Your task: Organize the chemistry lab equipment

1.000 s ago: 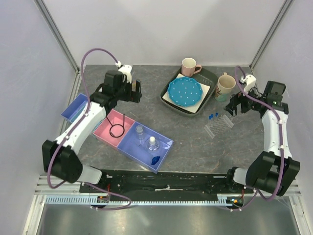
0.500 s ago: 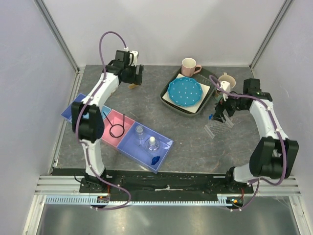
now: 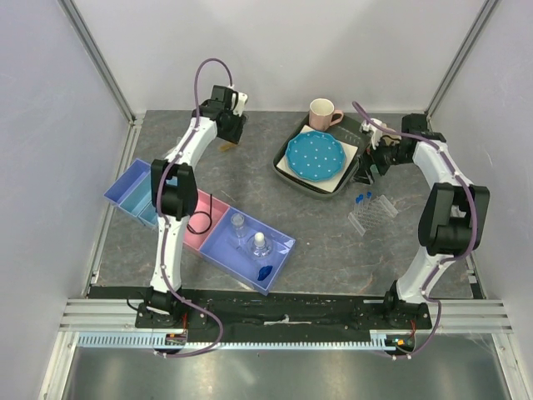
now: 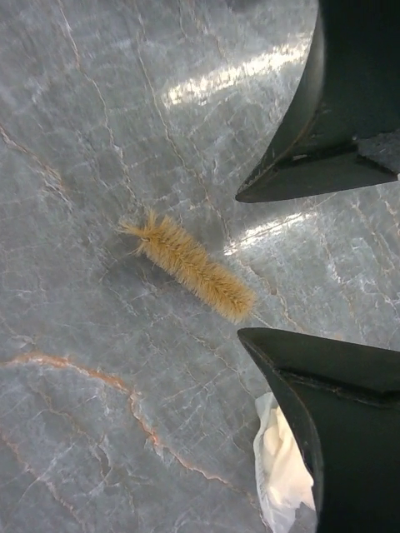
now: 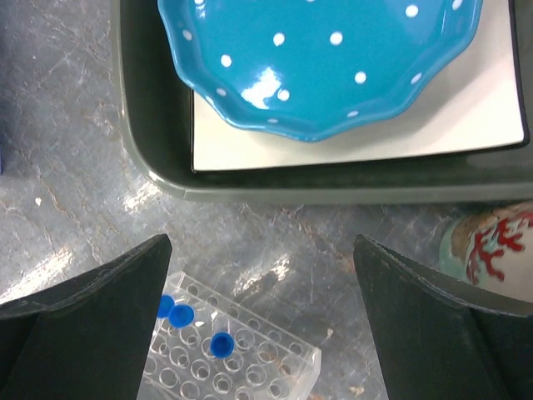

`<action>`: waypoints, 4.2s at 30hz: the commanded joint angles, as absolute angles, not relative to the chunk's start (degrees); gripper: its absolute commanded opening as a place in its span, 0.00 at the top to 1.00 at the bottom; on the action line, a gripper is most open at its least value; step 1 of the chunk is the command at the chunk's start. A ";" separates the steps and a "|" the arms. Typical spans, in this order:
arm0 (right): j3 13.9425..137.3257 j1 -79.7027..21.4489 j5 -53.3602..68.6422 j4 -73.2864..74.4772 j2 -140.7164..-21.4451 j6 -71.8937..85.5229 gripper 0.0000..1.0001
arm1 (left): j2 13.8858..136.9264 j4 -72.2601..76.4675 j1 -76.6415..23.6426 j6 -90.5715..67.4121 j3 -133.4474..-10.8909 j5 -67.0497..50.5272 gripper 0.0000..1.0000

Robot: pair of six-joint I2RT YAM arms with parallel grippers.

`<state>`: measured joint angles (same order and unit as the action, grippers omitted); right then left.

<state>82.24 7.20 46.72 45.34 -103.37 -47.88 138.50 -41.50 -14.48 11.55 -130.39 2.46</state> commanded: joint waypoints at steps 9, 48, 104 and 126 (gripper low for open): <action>92.10 3.96 50.36 42.71 -110.91 -44.12 0.02 | 148.35 -41.84 -11.43 13.63 -136.14 -2.28 0.47; 95.45 -11.42 50.27 40.08 -110.75 -39.11 0.02 | 76.30 -40.59 -2.99 7.40 -77.89 3.77 0.98; 94.65 -13.62 49.57 34.98 -108.37 -31.65 0.02 | 88.69 -35.87 10.81 2.91 -79.45 2.39 0.30; 96.94 -13.54 43.34 31.38 -109.77 -19.69 0.02 | 120.04 -31.29 10.64 -20.65 -108.28 -12.57 0.07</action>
